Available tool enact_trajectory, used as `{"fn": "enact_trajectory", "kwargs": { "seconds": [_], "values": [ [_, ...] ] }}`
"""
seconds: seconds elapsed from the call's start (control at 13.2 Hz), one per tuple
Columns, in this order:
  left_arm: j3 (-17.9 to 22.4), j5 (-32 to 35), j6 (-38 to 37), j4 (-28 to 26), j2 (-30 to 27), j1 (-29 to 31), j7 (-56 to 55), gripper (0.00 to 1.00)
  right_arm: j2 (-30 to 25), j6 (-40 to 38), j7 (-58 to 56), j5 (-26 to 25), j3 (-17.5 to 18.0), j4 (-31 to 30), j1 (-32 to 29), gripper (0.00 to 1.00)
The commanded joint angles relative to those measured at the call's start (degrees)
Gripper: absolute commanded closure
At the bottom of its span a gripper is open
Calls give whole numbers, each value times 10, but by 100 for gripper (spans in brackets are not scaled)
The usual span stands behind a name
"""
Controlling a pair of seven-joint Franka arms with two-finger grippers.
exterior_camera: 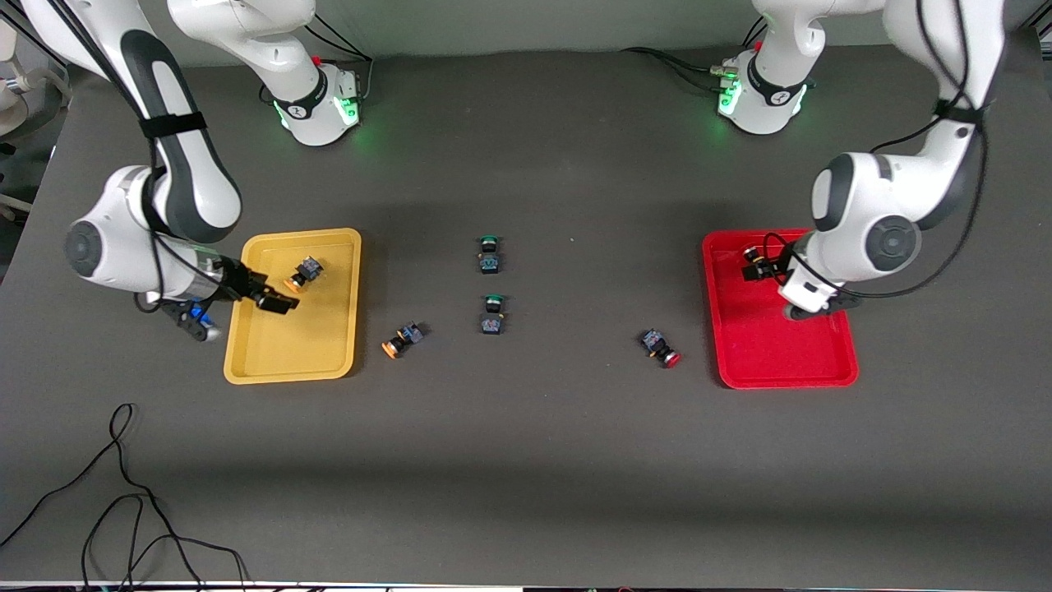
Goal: Place red and yellow buttons in trays
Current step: 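Grasp the second yellow button with the right gripper while the left grasps red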
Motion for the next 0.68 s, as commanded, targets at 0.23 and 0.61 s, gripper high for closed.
{"fn": "enact_trajectory", "kwargs": {
  "seconds": [0.23, 0.61],
  "values": [
    [-2, 0, -134, 395, 199, -96, -179, 0, 125, 17, 308, 1, 146, 151, 12, 0],
    [0, 16, -54, 408, 294, -145, -260, 0, 228, 151, 401, -47, 168, 154, 40, 0]
  ]
}}
